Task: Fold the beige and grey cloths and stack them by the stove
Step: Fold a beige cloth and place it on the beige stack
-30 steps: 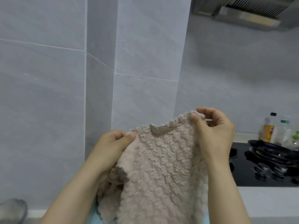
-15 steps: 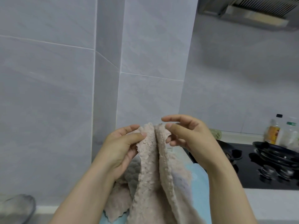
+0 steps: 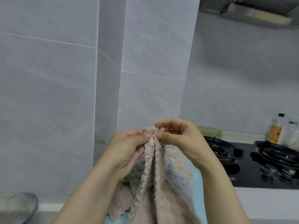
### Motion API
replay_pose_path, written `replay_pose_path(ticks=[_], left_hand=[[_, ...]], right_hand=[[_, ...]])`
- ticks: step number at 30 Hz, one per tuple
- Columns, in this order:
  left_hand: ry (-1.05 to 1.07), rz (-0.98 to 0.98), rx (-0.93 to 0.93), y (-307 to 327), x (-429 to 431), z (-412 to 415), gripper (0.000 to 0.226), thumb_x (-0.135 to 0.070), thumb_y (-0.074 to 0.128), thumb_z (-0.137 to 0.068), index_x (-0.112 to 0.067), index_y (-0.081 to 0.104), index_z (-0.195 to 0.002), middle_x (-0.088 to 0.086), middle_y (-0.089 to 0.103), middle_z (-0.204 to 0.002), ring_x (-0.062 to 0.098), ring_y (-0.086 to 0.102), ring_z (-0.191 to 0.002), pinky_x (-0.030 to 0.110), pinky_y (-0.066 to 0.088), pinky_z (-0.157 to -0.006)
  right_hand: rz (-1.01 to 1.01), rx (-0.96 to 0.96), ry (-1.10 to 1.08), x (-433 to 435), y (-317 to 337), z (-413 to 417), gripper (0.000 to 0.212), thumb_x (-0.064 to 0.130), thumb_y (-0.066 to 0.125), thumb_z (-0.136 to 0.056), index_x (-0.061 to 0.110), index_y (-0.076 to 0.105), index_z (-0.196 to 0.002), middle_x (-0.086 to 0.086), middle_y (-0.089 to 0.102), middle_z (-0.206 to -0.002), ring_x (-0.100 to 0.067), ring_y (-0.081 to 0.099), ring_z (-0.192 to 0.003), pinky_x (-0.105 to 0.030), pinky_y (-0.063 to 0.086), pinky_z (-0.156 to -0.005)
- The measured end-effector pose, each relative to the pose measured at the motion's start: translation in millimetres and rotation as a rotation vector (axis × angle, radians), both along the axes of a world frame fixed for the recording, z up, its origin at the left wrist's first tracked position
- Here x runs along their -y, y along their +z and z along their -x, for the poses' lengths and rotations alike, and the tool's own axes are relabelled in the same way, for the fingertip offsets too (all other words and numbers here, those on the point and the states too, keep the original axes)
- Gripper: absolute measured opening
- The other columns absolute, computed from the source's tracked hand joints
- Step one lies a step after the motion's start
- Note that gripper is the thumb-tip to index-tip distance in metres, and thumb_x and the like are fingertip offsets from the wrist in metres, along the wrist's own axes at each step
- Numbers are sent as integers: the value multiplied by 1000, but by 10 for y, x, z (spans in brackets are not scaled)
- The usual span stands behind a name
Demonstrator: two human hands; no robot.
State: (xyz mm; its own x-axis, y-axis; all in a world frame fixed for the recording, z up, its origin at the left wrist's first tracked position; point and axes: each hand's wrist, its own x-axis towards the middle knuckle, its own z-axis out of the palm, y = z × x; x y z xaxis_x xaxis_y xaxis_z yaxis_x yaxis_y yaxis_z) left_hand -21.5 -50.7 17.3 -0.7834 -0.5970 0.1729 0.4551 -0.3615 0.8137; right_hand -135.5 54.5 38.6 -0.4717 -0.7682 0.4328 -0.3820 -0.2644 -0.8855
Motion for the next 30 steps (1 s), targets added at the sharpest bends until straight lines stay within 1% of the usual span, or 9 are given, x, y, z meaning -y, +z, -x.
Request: replay_pose_path(ticks=[4,9,11,13,16,19,22,25,30], left_hand=[[7,-2,-30,31,-13,-4,22,9,50,-87,17,61,-105,28,68,-102,26,69,-92,28,55,-84],[147,112,28,20,-25,-8,16,2,56,-87,12,66,-95,25,70,-95,21,69,-75,26,57,-77],[294,246,100,-33,4,3,13,-5,62,-86,3,72,-90,23,72,-91,27,69,-80,35,57,-78],[423,370,146,-61,30,1,11,-11,67,-85,-6,75,-88,13,75,-85,28,71,-85,37,56,-81],[471,444,132,-59,26,-24,9,-13,69,-82,-10,76,-88,5,76,-82,18,72,-82,29,56,-76],[463,464,115,-20,-26,-41,7,-12,72,-80,-11,77,-84,3,75,-75,10,71,-70,20,55,-65],[431,458,80,7,-67,-51,7,-12,72,-79,-9,77,-82,3,73,-65,6,62,-53,18,49,-52],[394,501,65,17,-82,-54,10,-10,68,-82,-9,77,-87,2,70,-62,6,57,-50,20,47,-51],[360,494,9,33,-96,-57,13,-2,65,-83,-4,76,-91,13,74,-76,14,64,-62,21,55,-58]], right_hand=[[-35,-112,-156,15,-11,3,14,6,78,-76,16,74,-86,-1,60,-74,-9,57,-62,-19,50,-54],[-54,-280,-331,-12,-35,33,18,35,84,-68,25,70,-73,16,58,-78,3,47,-58,-14,35,-59],[-38,-307,-332,-19,-29,9,19,37,83,-70,26,67,-69,20,60,-72,2,47,-59,-16,32,-59],[2,-315,-298,-28,-6,-11,19,34,82,-72,26,66,-66,23,62,-67,3,53,-69,-20,37,-69],[46,-347,-243,-38,23,-54,17,34,81,-73,27,67,-67,15,68,-76,2,60,-87,-22,41,-86],[36,-360,-241,-18,8,-70,17,36,80,-74,30,67,-67,14,69,-84,0,59,-97,-20,40,-86],[27,-332,-250,-4,-15,-61,15,37,77,-77,28,67,-69,14,69,-85,2,58,-96,-20,40,-84],[35,-312,-253,5,-12,-53,15,36,75,-79,26,68,-71,13,69,-87,2,57,-95,-20,40,-83],[61,-285,-236,20,-3,-44,15,36,74,-81,23,69,-75,11,69,-81,-7,59,-87,-31,47,-85]])
